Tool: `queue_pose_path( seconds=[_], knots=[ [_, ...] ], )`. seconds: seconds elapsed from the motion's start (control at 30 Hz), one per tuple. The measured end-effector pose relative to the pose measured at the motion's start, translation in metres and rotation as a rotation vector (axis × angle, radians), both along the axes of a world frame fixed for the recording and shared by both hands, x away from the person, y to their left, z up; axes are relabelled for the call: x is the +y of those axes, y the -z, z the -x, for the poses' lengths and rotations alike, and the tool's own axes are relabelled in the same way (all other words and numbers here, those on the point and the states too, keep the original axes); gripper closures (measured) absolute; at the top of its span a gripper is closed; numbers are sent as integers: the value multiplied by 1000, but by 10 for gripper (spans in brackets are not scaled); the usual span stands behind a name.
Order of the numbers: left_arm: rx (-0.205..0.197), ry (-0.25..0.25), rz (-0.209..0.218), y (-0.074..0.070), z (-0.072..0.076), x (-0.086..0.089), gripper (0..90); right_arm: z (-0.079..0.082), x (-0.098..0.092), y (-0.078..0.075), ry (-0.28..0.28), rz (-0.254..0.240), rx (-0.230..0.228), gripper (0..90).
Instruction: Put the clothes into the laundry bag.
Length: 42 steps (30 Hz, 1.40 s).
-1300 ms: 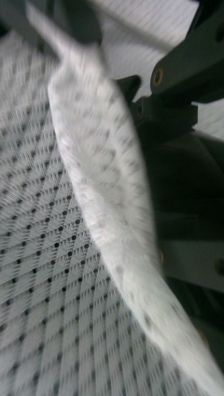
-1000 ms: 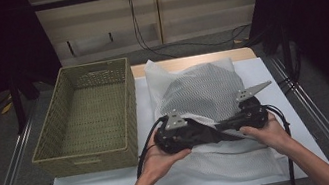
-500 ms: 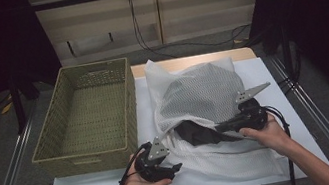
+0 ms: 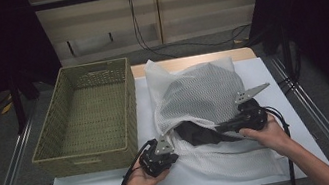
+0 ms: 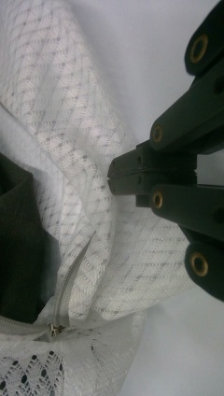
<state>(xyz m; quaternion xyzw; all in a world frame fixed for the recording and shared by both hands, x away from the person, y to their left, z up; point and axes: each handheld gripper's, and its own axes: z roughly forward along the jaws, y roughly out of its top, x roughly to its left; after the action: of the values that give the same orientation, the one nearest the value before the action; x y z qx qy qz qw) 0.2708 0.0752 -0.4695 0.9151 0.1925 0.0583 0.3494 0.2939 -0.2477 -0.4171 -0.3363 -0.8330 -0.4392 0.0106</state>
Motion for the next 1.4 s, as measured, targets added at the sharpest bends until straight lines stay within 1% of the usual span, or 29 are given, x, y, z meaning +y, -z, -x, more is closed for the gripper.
queue_pose_path(
  seconds=[0.07, 0.1, 0.13, 0.17, 0.23, 0.27, 0.3, 0.37, 0.43, 0.5, 0.53, 0.6, 0.63, 0.67, 0.7, 0.73, 0.77, 0.8, 0.87, 0.93, 1.0, 1.03, 1.1, 1.13, 1.2, 1.23, 1.3, 1.37, 1.4],
  knots=[
    [24, 45, 44, -4, 10, 2, 900, 1, 1, 0, -12, 0, 8, 900],
    [36, 59, 36, -6, 16, 3, 900, 2, 2, -1, -22, 2, 10, 900],
    [54, 72, 50, -7, 20, 4, 900, 3, 3, -1, -27, 5, 19, 900],
    [49, 95, 33, -8, 27, 5, 900, 3, 4, 0, -36, 4, 22, 900],
    [72, 104, 47, -9, 36, 8, 900, 5, 8, 3, -55, 36, 31, 900],
    [89, 112, 65, -10, 42, 10, 900, 5, 9, 5, -64, 37, 38, 900],
    [93, 119, 62, -12, 46, 12, 900, 7, 12, 6, -74, 58, 41, 900],
    [120, 115, 111, -13, 54, 16, 900, 10, 15, 9, -88, 78, 37, 900],
    [111, 126, 105, -14, 57, 18, 900, 12, 16, 12, -89, 102, 39, 900],
    [122, 120, 130, -14, 55, 22, 900, 14, 14, 18, -94, 102, 51, 899],
    [127, 106, 141, -15, 54, 23, 900, 16, 12, 22, -95, 118, 56, 900],
    [128, 99, 144, -15, 52, 27, 900, 17, 11, 31, -86, 125, 86, 898],
    [122, 73, 157, -14, 50, 30, 890, 17, 11, 33, -89, 124, 81, 898],
    [117, 58, 165, -14, 48, 32, 822, 17, 12, 37, -90, 138, 84, 896],
    [110, 51, 170, -15, 46, 35, 784, 17, 14, 40, -92, 140, 87, 896],
    [112, 43, 191, -16, 44, 39, 760, 17, 14, 42, -92, 146, 92, 896],
    [104, 16, 205, -17, 43, 42, 738, 16, 15, 44, -94, 155, 96, 896],
    [92, -3, 197, -18, 41, 46, 718, 17, 16, 46, -89, 162, 102, 895],
    [74, -39, 181, -17, 38, 52, 728, 17, 16, 47, -97, 170, 97, 895],
    [69, -82, 155, -14, 33, 56, 703, 18, 17, 49, -106, 185, 104, 895],
    [56, -110, 133, -13, 28, 58, 674, 19, 20, 52, -126, 199, 129, 892],
    [60, -126, 138, -11, 26, 57, 651, 20, 21, 53, -125, 206, 123, 892],
    [56, -131, 84, -7, 23, 53, 606, 20, 22, 53, -128, 215, 107, 889],
    [57, -130, 66, -6, 22, 52, 601, 21, 21, 52, -112, 219, 111, 884],
    [65, -125, 53, -2, 20, 47, 600, 21, 20, 51, -111, 208, 95, 855],
    [76, -123, 33, -1, 19, 46, 618, 22, 18, 50, -103, 198, 84, 828],
    [70, -133, 23, -1, 16, 45, 699, 24, 15, 44, -95, 180, 68, 815],
    [108, -121, 51, 0, 11, 44, 881, 26, 12, 38, -76, 159, 50, 762],
    [109, -123, 41, 0, 11, 44, 890, 26, 10, 38, -78, 146, 41, 733]
  ],
)
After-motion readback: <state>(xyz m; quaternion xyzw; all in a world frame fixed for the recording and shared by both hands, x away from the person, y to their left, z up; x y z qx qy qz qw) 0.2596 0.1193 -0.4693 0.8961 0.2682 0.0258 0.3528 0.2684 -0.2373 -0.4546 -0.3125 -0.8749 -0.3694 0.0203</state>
